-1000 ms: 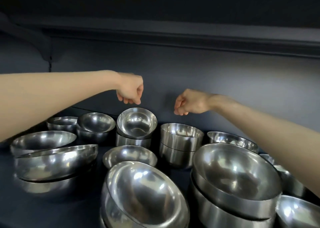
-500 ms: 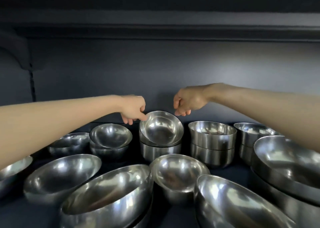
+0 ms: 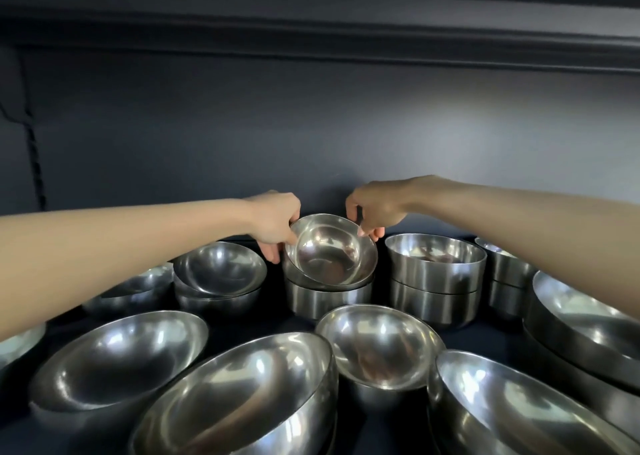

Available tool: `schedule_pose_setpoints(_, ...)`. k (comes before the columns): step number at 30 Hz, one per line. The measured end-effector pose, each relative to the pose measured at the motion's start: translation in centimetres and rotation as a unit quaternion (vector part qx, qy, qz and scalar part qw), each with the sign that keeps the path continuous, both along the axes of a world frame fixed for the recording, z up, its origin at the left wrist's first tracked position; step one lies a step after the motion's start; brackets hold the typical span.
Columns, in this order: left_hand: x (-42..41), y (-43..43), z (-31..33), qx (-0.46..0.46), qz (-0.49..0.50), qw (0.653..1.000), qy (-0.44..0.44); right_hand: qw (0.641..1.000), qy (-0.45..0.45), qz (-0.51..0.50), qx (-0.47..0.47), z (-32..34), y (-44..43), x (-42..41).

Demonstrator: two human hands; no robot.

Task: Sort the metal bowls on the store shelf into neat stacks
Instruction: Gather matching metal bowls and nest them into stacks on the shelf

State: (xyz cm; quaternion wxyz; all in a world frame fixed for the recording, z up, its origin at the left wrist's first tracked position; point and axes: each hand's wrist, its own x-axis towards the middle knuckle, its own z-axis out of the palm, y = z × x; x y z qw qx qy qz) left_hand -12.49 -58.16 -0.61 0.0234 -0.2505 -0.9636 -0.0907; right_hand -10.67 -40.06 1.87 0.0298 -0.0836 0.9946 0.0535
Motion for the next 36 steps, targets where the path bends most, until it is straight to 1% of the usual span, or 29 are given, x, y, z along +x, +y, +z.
schedule_pose_setpoints(9, 0.0, 0.1, 0.1, 0.002, 0.008, 1.000, 0.011, 1.000, 0.007, -0.008, 0.016, -0.6, 0.0, -0.7)
schedule_pose_setpoints(15, -0.5, 0.0, -0.1, 0.009, 0.016, 0.999, -0.035, 1.000, 0.011, -0.003, 0.004, -0.6, -0.1, -0.8)
schedule_pose_setpoints(21, -0.6, -0.1, -0.2, 0.014, 0.010, 0.998, -0.053, 1.000, 0.018, 0.012, -0.003, -0.5, -0.1, -0.9)
schedule_pose_setpoints(28, -0.8, 0.3, -0.1, -0.004, 0.009, 0.998, -0.056, 1.000, 0.024, 0.013, -0.003, -1.2, 0.2, -1.2)
schedule_pose_setpoints(32, -0.9, 0.1, -0.3, -0.018, 0.004, 0.999, -0.038, 1.000, 0.025, 0.014, -0.006, -1.2, 0.4, -1.4)
schedule_pose_setpoints(36, -0.9, -0.3, -0.2, -0.011, -0.003, 0.999, -0.040, 0.999, 0.022, 0.022, -0.009, -0.9, 0.3, -0.9)
